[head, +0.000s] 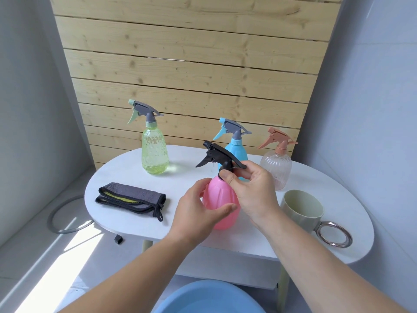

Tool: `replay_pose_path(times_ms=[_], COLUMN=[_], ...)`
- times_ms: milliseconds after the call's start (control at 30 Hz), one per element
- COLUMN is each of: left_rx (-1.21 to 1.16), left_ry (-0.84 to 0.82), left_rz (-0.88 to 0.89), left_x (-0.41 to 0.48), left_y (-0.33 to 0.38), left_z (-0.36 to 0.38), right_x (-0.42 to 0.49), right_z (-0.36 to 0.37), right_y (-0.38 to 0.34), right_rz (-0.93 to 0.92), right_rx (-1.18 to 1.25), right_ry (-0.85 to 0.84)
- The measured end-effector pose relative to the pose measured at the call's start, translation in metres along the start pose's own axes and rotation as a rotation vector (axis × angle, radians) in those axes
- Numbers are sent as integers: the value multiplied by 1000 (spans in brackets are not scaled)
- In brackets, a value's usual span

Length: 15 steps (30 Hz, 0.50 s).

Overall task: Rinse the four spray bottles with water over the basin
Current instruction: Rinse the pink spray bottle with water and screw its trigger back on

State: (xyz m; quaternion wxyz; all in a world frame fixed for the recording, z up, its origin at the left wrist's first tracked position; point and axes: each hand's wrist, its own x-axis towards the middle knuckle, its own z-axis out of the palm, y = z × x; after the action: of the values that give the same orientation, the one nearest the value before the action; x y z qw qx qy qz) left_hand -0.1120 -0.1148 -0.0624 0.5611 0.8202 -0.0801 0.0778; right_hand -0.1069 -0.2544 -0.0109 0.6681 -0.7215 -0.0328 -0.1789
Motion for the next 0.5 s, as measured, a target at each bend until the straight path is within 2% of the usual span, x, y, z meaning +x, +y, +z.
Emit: replay_pose_path(times_ms=[200,367,500], left_rx=[-128,-216,-244], left_ry=[-124,-208,-209], left_rz=[-72,-135,-169], left_x=[-1,1,1], left_y=[-4,-10,-13], left_z=[-3,-15,-22], right_x=[-4,-12,-24], right_z=[-9,-30,-36], right_y=[5,22,30], right_rz=[31,217,237], right_rx=[13,9,-13], right_ry=[-71,-132,-283])
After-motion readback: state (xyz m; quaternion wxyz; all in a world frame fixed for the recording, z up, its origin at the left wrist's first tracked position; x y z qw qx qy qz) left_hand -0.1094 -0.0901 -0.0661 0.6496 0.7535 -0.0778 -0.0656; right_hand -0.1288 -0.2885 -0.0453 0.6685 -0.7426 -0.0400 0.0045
